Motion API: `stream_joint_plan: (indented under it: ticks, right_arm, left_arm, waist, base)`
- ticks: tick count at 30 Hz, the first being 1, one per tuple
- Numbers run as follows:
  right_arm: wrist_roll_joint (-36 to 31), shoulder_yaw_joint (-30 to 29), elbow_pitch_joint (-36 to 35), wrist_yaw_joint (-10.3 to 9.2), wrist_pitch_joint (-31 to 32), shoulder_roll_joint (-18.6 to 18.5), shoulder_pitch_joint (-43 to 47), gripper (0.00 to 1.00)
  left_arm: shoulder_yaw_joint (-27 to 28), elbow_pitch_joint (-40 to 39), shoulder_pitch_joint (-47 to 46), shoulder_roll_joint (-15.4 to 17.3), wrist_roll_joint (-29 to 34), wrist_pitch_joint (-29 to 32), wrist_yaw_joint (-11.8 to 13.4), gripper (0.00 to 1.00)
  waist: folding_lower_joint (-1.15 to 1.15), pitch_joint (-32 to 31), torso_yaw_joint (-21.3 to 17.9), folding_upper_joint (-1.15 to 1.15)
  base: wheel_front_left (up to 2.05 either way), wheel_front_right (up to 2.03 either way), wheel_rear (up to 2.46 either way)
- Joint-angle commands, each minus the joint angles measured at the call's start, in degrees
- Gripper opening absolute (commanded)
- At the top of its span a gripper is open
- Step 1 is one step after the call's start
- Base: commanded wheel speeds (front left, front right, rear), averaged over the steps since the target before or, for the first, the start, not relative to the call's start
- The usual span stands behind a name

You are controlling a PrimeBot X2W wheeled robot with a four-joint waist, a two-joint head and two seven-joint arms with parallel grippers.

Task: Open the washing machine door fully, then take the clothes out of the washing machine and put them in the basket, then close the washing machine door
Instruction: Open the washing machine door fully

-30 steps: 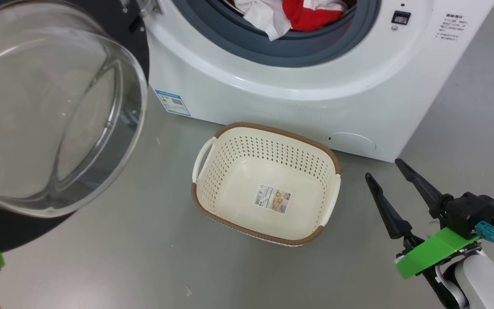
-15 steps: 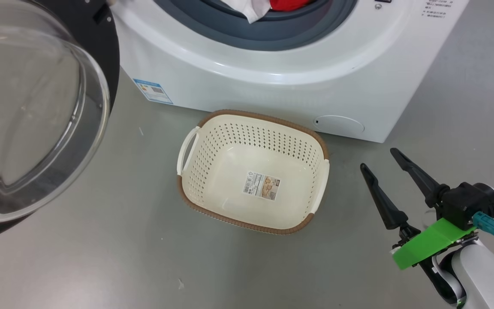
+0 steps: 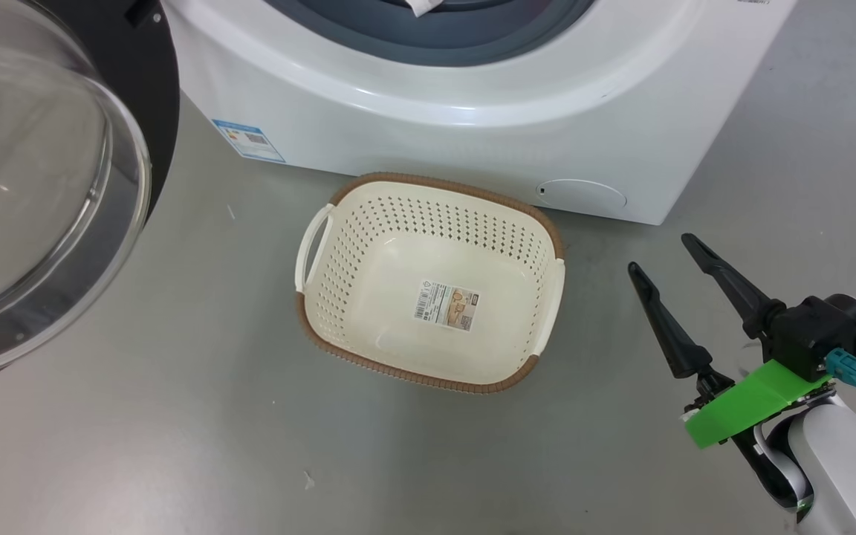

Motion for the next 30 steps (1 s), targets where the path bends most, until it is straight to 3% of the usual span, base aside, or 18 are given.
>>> stream_joint_plan:
  ticks: [1,13,23,27,28,29,30]
  right_arm:
    - [-0.4,1.1,-1.3,0.36,-0.4,-0.2,-0.4,1.0]
    - [-0.2,0.9,-0.7,0.36,-0.4,0.8,0.5,1.0]
    - [0.1,0.7,-0.4,0.36,-0.4,1.3,1.5,1.0]
    - [0.2,0.5,-0.3,0.36,-0.4,1.8,2.0,1.0]
    - [0.2,0.5,-0.3,0.36,-0.4,1.9,2.2,1.0]
    - [0.2,0.4,-0.3,0.36,-0.4,2.0,2.4,1.0]
    - [0.2,0.3,-0.3,0.36,-0.4,2.1,2.5,1.0]
  left_arm:
    - [1.6,-1.1,-0.5,4.4,0.7,-0.2,0.1,0.0]
    - [0.3,-1.8,2.2,2.0,0.2,-0.2,-0.8,0.0]
    - [-5.1,-5.9,6.9,-0.2,-4.2,-0.2,-0.9,0.0]
    - [-7.7,-9.1,9.6,-1.0,-5.8,-0.2,-0.9,0.45]
    - [-8.2,-10.1,10.4,-1.3,-5.9,-0.2,-0.9,0.52]
    - [-8.7,-11.0,11.2,-1.6,-6.1,-0.2,-0.9,0.75]
    - [-9.1,-11.8,12.0,-1.8,-6.1,-0.2,-0.9,0.92]
  waist:
    - [0.0,-0.1,0.1,0.0]
    - [0.0,-2.9,0.9,0.0]
    - [0.0,-5.1,1.2,0.0]
    - [0.0,-6.2,1.2,0.0]
    - [0.0,-6.5,1.2,0.0]
    - [0.0,-6.8,1.1,0.0]
    - [0.0,-7.1,1.1,0.0]
  base:
    - [0.0,0.0,0.0]
    - [0.0,0.0,0.0]
    - [0.0,0.0,0.0]
    - [0.0,0.0,0.0]
    - [0.0,0.0,0.0]
    - [0.0,0.0,0.0]
    - [0.0,0.0,0.0]
